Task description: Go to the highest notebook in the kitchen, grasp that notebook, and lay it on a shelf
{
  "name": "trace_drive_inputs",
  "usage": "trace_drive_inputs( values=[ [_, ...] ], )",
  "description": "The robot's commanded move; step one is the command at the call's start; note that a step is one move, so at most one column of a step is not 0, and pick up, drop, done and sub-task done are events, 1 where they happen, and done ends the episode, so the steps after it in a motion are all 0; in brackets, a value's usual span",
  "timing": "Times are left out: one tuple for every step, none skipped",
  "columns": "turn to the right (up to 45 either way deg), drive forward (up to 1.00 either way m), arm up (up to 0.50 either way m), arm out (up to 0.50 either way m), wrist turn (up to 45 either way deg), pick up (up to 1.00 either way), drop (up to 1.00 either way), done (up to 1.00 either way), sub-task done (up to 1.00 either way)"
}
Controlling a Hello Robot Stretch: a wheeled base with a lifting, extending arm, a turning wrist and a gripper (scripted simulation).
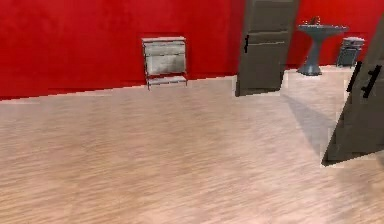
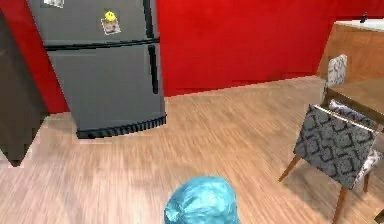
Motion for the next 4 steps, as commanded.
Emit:
trace_drive_inputs(
  values=[
    [24.0, 0.0, 0.0, 0.0, 0.0, 0.0, 0.0, 0.0, 0.0],
    [0.0, 0.55, 0.0, 0.0, 0.0, 0.0, 0.0, 0.0, 0.0],
    [36.0, 0.0, 0.0, 0.0, 0.0, 0.0, 0.0, 0.0, 0.0],
    [0.0, 0.6, 0.0, 0.0, 0.0, 0.0, 0.0, 0.0, 0.0]
  ],
)
